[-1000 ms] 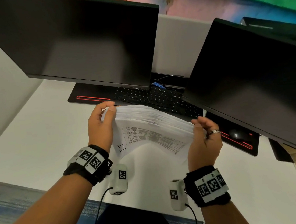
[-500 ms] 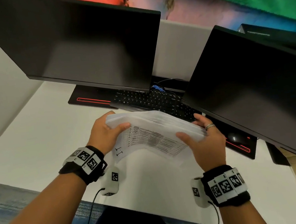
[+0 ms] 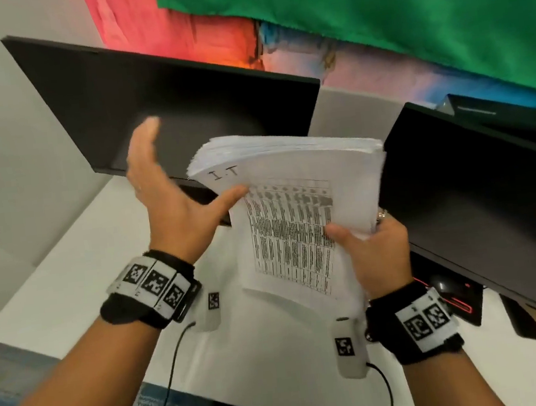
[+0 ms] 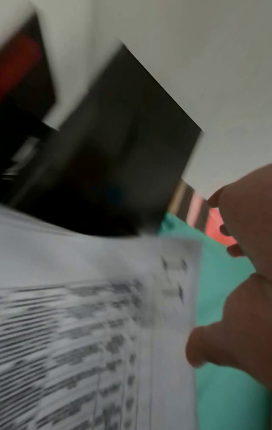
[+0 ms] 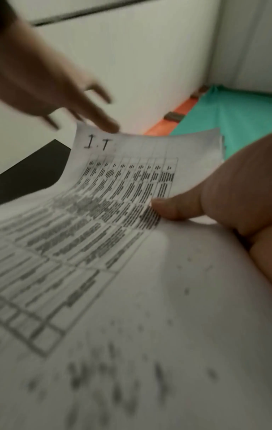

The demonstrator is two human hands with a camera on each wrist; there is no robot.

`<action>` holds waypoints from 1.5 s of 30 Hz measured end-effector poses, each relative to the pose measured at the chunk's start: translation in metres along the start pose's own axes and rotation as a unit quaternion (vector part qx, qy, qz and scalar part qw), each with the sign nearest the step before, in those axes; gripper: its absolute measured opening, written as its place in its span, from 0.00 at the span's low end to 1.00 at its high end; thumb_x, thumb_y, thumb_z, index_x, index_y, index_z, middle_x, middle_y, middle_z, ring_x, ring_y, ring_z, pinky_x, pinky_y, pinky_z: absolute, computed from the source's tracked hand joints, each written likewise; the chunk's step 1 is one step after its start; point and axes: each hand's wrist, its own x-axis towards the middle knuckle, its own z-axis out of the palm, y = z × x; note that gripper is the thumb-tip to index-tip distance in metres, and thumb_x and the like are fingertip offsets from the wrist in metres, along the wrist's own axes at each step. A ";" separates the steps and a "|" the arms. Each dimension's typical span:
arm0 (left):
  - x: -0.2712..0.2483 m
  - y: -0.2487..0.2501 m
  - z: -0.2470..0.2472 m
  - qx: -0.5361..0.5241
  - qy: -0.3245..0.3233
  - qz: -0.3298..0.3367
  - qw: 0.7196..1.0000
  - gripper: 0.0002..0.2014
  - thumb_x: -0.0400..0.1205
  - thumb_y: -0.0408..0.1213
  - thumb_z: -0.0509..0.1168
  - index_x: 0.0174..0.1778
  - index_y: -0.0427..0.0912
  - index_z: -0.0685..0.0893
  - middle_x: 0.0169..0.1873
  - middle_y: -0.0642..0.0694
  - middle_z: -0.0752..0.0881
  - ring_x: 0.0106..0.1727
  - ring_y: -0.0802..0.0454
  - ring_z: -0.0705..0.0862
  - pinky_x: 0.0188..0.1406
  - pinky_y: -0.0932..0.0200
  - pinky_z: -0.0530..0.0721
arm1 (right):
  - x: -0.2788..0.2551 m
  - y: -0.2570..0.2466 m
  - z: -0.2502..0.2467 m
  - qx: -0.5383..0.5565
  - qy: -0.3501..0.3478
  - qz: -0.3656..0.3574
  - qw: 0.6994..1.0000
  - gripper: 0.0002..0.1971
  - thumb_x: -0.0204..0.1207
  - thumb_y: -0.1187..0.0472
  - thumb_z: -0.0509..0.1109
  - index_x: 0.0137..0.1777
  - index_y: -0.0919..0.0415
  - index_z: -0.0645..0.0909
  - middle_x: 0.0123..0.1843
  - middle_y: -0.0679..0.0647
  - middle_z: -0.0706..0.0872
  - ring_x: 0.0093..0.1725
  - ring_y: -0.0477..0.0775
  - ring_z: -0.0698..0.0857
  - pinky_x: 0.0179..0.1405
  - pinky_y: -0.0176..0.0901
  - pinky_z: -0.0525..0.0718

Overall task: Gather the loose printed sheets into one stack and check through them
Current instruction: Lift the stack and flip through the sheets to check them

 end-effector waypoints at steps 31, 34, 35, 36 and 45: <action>-0.037 -0.044 0.055 -0.279 -0.105 -0.147 0.943 0.12 0.81 0.45 0.62 0.58 0.48 0.76 0.48 0.56 0.83 0.49 0.54 0.83 0.50 0.56 0.82 | -0.018 0.033 0.038 0.047 0.194 -0.054 0.978 0.08 0.73 0.55 0.71 0.51 0.44 0.84 0.47 0.44 0.89 0.51 0.55 0.89 0.52 0.54 0.89; -0.031 -0.042 0.053 -0.260 -0.136 -0.102 0.950 0.14 0.82 0.43 0.64 0.63 0.47 0.76 0.51 0.48 0.83 0.50 0.50 0.84 0.49 0.56 0.85 | -0.019 0.031 0.042 0.045 0.217 -0.072 0.972 0.07 0.76 0.58 0.68 0.52 0.48 0.83 0.49 0.49 0.90 0.53 0.55 0.89 0.56 0.53 0.89; -0.030 -0.043 0.052 -0.243 -0.149 -0.084 0.955 0.14 0.82 0.42 0.65 0.63 0.45 0.77 0.52 0.51 0.83 0.50 0.55 0.84 0.50 0.61 0.84 | -0.020 0.032 0.043 0.049 0.221 -0.073 0.971 0.07 0.76 0.59 0.68 0.52 0.49 0.83 0.49 0.48 0.90 0.52 0.55 0.89 0.54 0.52 0.89; -0.029 -0.044 0.051 -0.224 -0.157 -0.062 0.960 0.13 0.82 0.41 0.66 0.61 0.44 0.79 0.52 0.53 0.82 0.51 0.58 0.83 0.51 0.63 0.83 | -0.021 0.033 0.043 0.050 0.224 -0.068 0.971 0.07 0.76 0.58 0.68 0.52 0.48 0.83 0.49 0.48 0.90 0.51 0.55 0.89 0.52 0.52 0.89; -0.023 -0.046 0.051 -0.181 -0.165 -0.056 0.968 0.05 0.85 0.34 0.61 0.48 0.42 0.83 0.47 0.54 0.87 0.49 0.66 0.84 0.49 0.71 0.81 | -0.025 0.036 0.046 0.061 0.242 -0.046 0.967 0.09 0.78 0.52 0.65 0.52 0.46 0.85 0.56 0.65 0.87 0.56 0.67 0.87 0.53 0.58 0.87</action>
